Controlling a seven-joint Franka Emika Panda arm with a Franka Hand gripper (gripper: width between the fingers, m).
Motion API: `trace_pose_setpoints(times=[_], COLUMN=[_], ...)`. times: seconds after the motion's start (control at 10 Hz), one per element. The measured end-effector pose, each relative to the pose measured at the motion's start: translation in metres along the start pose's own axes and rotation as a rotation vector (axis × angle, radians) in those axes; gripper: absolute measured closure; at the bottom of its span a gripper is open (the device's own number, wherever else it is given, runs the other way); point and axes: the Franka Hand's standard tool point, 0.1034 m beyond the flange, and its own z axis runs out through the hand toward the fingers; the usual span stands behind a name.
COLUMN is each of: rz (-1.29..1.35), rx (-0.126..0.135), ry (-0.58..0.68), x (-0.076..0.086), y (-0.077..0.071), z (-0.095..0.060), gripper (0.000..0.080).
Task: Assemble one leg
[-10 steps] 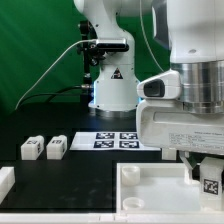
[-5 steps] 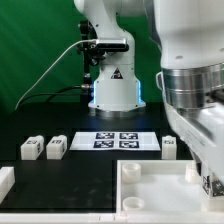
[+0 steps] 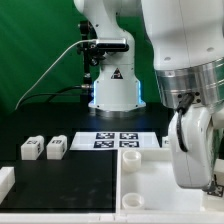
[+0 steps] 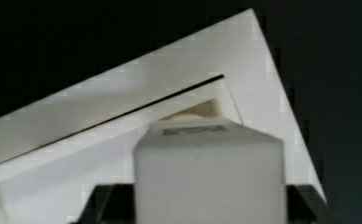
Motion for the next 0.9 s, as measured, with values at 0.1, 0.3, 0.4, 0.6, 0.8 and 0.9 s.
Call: trace_pose_setpoints(times=[0.1,0.3,0.4,0.6,0.8,0.9], rz=[0.000,0.000,0.000,0.000,0.000,0.000], rx=[-0.003,-0.004,-0.004,-0.005,-0.005,-0.005], ry=[0.001,0.002,0.002,0.002,0.003,0.003], x=[0.0004,0.0005,0.0006,0.0008,0.0008,0.0009], y=[0.0010,0.0012,0.0012,0.0014,0.0015,0.0016], z=[0.0014,0.0018,0.0020,0.0022,0.0025,0.0026], gripper=[0.0324,0.0204,0.0161,0.0152,0.0150,0.0150])
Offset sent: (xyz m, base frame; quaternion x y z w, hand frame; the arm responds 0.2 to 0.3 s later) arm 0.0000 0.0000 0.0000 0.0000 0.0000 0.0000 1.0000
